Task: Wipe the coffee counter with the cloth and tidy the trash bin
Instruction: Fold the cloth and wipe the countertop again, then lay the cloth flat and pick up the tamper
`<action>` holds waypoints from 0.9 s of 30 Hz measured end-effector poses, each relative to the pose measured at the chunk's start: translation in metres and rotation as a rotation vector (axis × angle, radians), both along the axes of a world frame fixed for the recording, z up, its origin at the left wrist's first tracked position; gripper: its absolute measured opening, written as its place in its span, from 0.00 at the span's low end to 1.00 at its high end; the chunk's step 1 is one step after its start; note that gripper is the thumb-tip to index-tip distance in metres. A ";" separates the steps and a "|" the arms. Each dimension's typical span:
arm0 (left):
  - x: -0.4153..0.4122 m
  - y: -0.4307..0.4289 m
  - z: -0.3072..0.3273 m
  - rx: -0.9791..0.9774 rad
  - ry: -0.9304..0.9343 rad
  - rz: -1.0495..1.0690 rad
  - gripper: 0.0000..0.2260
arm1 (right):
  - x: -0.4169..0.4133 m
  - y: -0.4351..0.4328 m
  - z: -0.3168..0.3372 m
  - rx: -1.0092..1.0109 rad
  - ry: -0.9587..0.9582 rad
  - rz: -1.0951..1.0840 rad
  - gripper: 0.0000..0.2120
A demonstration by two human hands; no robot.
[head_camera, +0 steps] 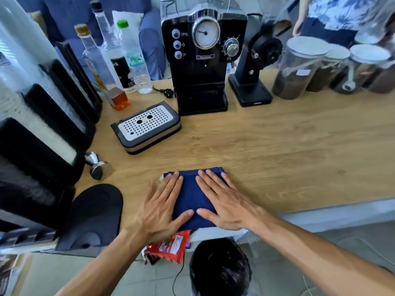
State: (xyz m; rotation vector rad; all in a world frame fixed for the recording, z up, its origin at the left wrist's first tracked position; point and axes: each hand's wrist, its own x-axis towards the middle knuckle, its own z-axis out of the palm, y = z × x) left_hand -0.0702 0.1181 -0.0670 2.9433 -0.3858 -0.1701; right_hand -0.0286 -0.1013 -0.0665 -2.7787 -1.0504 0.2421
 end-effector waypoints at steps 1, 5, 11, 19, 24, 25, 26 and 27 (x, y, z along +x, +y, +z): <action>0.000 -0.001 0.000 0.017 -0.005 -0.011 0.41 | 0.001 -0.005 0.000 -0.006 0.003 0.005 0.39; -0.003 0.000 -0.001 0.017 -0.007 -0.013 0.43 | 0.005 -0.019 -0.002 -0.040 -0.015 0.028 0.42; 0.000 0.003 -0.004 0.046 -0.002 0.000 0.45 | 0.021 -0.020 -0.002 -0.052 -0.007 0.083 0.44; -0.002 0.001 0.002 -0.043 -0.032 0.001 0.42 | 0.014 -0.020 -0.003 -0.031 -0.005 0.054 0.43; -0.003 0.023 0.012 -0.237 -0.099 0.207 0.38 | 0.017 0.001 0.016 0.238 0.047 -0.119 0.36; -0.005 0.031 0.014 -0.249 -0.116 0.263 0.37 | 0.021 0.010 0.022 0.301 0.018 -0.154 0.34; -0.006 0.038 0.016 -0.247 -0.129 0.311 0.37 | 0.025 0.018 0.027 0.352 -0.014 -0.177 0.33; -0.008 0.044 0.017 -0.238 -0.137 0.355 0.37 | 0.029 0.026 0.032 0.390 -0.034 -0.184 0.32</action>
